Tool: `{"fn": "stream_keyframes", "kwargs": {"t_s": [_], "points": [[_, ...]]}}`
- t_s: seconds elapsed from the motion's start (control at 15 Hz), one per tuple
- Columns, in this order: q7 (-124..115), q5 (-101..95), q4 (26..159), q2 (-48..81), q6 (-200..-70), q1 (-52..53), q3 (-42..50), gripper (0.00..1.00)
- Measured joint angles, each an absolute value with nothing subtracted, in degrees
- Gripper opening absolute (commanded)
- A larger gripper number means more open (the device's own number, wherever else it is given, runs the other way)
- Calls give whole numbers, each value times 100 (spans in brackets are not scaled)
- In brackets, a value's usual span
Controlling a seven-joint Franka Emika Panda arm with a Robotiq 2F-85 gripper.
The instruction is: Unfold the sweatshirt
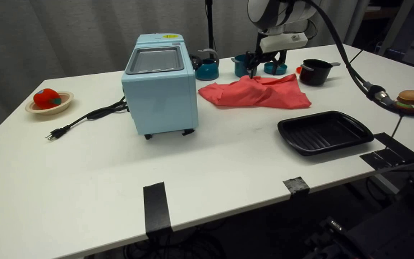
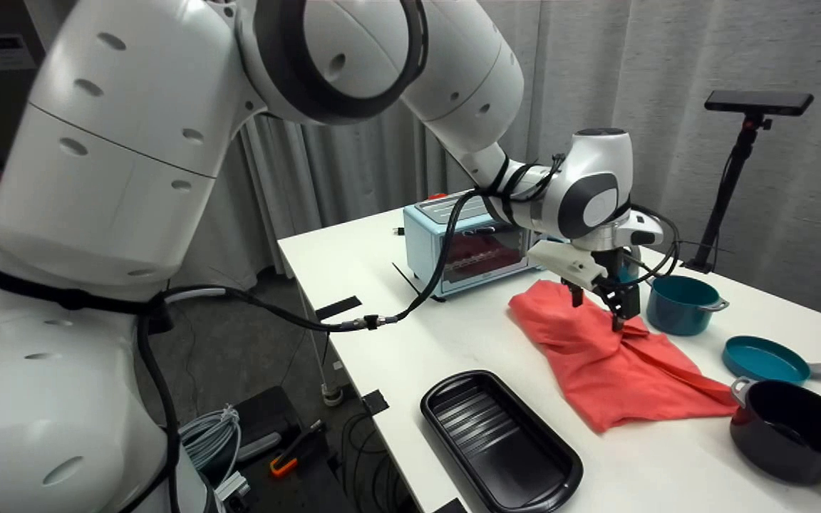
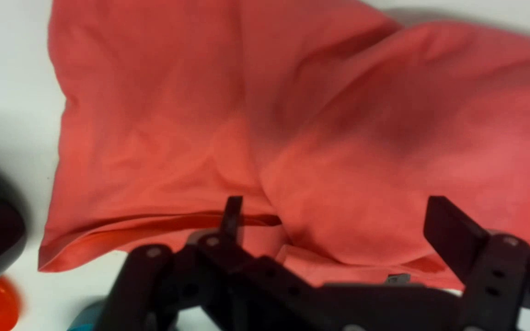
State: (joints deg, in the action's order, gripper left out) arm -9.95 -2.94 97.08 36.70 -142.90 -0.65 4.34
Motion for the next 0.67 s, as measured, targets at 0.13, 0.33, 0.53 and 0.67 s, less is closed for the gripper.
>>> {"fn": "stream_keyframes", "kwargs": {"t_s": [0.13,0.33,0.53,0.67], "points": [[-1145,-283,9390,3928,-14299,-51,434,100],[-1342,-266,8985,4252,-14299,-20,434,100],[-1445,-144,8681,4517,-14299,-13,412,100],[-1463,-16,8506,4660,-14299,-13,389,74]]}}
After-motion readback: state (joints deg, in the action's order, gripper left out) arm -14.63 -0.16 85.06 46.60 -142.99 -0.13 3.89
